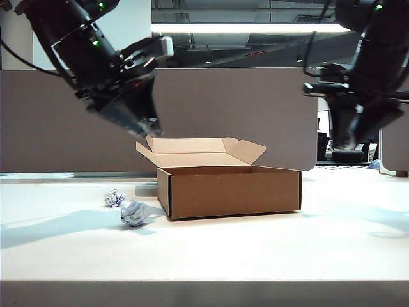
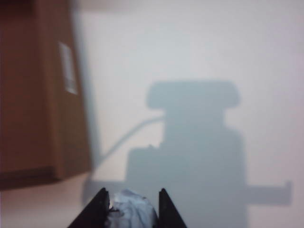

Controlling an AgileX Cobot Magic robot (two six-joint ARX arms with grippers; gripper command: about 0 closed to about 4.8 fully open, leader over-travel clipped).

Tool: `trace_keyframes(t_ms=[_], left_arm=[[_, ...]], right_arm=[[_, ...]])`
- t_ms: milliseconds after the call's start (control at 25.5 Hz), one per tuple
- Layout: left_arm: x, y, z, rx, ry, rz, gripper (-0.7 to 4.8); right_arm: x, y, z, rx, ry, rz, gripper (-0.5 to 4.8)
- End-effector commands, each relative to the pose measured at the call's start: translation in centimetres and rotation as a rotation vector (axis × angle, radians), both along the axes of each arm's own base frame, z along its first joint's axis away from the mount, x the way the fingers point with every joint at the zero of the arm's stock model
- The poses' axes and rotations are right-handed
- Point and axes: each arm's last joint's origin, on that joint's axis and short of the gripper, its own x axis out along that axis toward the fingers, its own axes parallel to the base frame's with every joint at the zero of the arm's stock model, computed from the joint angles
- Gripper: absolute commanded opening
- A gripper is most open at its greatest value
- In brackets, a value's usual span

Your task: Pick up all the paper balls on the table and put them in the paper box.

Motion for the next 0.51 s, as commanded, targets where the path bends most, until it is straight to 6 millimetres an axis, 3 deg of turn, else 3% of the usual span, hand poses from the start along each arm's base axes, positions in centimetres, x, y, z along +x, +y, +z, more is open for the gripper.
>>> trace_keyframes(t_ms=[39,236,353,471,510], left_arm=[[0.4,-0.3,0.6,-0.043,-0.055,0.000,1.80],[0.2,0.0,-0.8,0.037,0.045,0.006,1.80],[0.3,-0.1,-1.6,0.049,0.080,0.002,1.81],[0.5,-0.2,-2.4,0.065,0.117,0.000,1.84],[0.5,-0.2,-2.7,0.072,0.132,0.000,1.84]], right_arm=[[0.3,2.0,1.0,0.097,-0.087,0.061,1.48],[0.4,5.6,1.7,0.145,-0.220,0.172,1.48],[0.9,6.6,1.4,0.151,-0.240,0.191,1.59],[1.5,7.3,0.9,0.153,-0.211,0.208,3.10],[1.7,7.4,0.8,0.154,-0.203,0.211,3.24]])
